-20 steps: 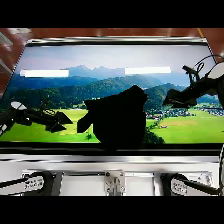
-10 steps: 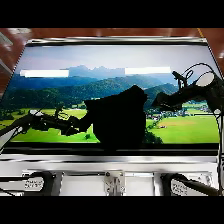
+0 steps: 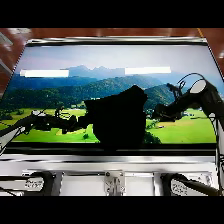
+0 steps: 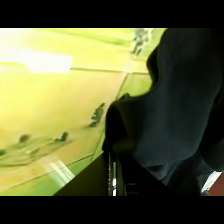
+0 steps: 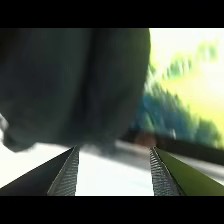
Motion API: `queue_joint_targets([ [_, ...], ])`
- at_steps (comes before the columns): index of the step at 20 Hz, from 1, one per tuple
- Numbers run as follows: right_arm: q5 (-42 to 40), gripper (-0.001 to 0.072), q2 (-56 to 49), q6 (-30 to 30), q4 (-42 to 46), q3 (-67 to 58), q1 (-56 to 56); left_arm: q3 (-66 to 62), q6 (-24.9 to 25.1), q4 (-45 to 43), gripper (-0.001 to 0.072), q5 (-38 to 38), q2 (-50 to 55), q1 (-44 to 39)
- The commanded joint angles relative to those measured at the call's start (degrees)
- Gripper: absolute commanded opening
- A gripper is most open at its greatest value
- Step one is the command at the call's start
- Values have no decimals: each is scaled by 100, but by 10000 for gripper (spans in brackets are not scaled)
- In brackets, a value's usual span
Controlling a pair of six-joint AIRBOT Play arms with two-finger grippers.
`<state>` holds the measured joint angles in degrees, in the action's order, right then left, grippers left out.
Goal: Fold the shirts.
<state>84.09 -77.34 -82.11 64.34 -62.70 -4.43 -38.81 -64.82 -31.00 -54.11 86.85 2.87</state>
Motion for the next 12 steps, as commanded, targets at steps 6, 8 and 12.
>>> queue_joint_targets([
  [6,-1331,562,0,157,-857,2061,278,-7,782,59,38,-321,-695,-4],
  [8,-1692,563,0,114,-855,2345,505,-7,782,59,38,-374,-820,-2],
  [12,-2391,562,-7,-59,-1110,2573,861,-9,780,61,37,-446,-848,-2],
])
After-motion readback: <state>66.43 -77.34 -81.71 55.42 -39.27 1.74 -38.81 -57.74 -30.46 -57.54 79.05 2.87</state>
